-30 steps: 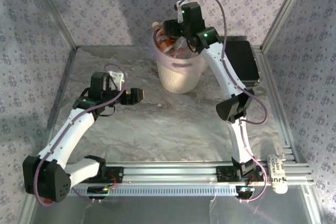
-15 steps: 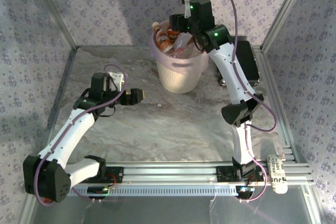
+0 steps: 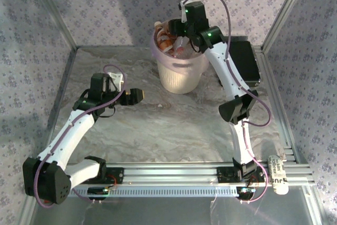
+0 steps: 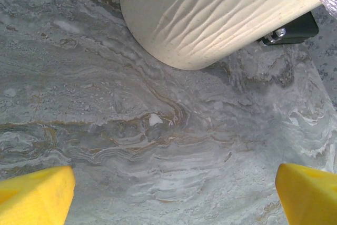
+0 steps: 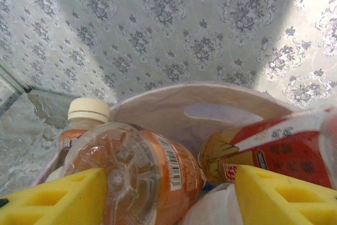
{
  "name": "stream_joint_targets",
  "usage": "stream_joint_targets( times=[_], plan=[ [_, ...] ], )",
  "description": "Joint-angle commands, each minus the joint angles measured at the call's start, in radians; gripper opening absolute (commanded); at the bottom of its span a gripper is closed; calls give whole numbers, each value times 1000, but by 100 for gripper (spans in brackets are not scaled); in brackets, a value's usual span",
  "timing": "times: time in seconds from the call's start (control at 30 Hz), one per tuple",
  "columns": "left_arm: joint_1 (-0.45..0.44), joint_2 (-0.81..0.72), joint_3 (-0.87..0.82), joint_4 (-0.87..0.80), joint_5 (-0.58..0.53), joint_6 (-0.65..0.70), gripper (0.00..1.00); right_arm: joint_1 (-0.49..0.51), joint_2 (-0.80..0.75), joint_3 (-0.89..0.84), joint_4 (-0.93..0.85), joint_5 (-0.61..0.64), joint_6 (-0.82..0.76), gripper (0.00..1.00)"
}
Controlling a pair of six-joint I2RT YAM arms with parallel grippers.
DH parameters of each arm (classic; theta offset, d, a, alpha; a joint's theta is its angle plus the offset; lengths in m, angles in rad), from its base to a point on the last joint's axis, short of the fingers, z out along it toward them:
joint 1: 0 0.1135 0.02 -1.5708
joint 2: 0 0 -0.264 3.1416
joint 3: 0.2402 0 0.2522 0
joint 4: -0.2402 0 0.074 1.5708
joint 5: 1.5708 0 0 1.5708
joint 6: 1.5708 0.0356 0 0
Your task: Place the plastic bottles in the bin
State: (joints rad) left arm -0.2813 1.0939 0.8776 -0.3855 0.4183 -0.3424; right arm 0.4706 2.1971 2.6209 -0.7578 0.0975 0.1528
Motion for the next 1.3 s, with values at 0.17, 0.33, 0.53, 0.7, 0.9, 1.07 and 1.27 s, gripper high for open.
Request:
stream_joint_targets(
  times=[0.17, 0.33, 0.53, 0.7, 0.9, 1.07, 1.27],
  plan=[
    [12, -14, 16, 2, -39, -10, 99, -22, -109, 54, -29, -42, -3, 81],
    [17, -33, 31, -30, -79, 4, 100, -51, -221, -33, -72, -66, 3, 88],
    [44, -86, 23, -111, -230, 56, 100, -105, -497, -426, -4, -35, -23, 99],
    [121, -133, -31, -124, -306, 57, 100, -194, -700, -688, -23, -12, -19, 99],
    [172, -158, -118, -57, -427, 67, 100, -313, -967, -1101, 34, -17, -36, 99],
    [185, -175, -228, 89, -532, 20, 100, -397, -1097, -1388, 89, -9, -70, 99],
    [196, -137, -347, 296, -691, 49, 100, -425, -1182, -1717, 308, 14, -75, 99]
  ],
)
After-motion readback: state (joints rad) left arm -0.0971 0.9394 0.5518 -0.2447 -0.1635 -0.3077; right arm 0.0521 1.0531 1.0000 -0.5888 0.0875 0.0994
